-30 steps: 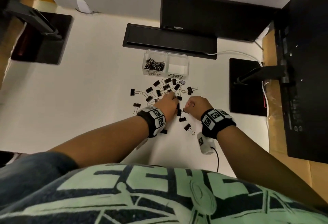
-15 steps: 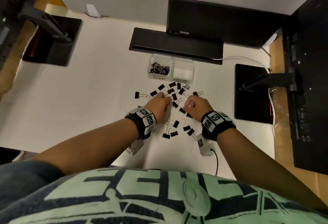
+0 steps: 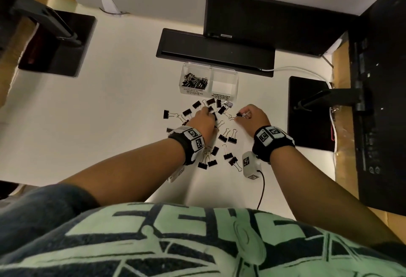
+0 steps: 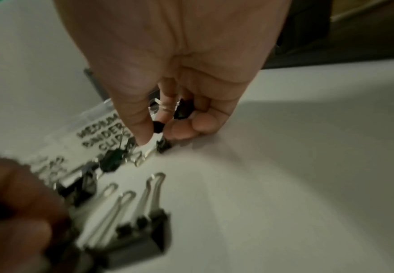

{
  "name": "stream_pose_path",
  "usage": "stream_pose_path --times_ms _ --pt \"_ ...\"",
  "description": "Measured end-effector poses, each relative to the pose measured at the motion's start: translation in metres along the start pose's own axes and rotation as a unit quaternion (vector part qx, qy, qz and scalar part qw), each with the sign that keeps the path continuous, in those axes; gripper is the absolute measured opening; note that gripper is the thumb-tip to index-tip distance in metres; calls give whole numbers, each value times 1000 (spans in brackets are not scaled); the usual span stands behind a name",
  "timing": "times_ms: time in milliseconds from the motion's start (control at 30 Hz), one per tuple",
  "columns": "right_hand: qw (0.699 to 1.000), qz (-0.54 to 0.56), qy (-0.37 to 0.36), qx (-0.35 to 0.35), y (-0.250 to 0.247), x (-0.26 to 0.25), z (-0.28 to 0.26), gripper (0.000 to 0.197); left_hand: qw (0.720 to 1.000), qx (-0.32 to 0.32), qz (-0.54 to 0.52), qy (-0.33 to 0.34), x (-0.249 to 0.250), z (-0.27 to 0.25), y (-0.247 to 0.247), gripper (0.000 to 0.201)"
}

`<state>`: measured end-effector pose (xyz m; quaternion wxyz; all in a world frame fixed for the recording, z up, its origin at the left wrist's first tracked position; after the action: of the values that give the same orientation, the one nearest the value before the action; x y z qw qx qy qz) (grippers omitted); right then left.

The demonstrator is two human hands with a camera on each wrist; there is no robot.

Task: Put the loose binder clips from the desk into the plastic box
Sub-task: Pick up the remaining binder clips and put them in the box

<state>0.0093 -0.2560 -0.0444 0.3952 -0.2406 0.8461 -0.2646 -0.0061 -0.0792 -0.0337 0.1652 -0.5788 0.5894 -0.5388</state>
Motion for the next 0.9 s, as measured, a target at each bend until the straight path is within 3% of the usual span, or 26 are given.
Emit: stream_pose_path --times_ms 133,267,367,500,633,767,900 --pt "995 93 41 5 -14 11 5 18 999 -19 13 26 -4 -4 3 28" --pt "999 6 17 26 -27 15 2 19 995 -60 29 73 -11 -12 9 25" --pt "999 -34 -15 16 -26 7 -1 20 995 -65 33 68 -14 -18 6 26" --pt "996 -73 -42 9 -11 -5 -2 21 998 -17 -45 48 -15 -18 -9 24" --pt "991 -124 -50 7 1 -10 -11 18 992 76 -92 42 -19 -8 -33 23" --pt "994 -105 -41 -12 10 -9 -20 17 975 175 -134 25 -34 11 -69 18" --pt "994 -80 -42 -54 14 -12 -25 19 970 208 -123 -11 -52 30 -94 18"
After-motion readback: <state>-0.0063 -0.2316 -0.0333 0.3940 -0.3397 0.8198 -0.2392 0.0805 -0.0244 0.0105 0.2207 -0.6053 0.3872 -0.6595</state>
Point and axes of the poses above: each hand's wrist, its own z-axis towards the middle knuckle, its own y-axis out of the palm, x = y × z, the point moved 1 cm from there along z, towards the middle knuckle, and after that the axes turned 9 degrees about y, right-handed, at the moved point
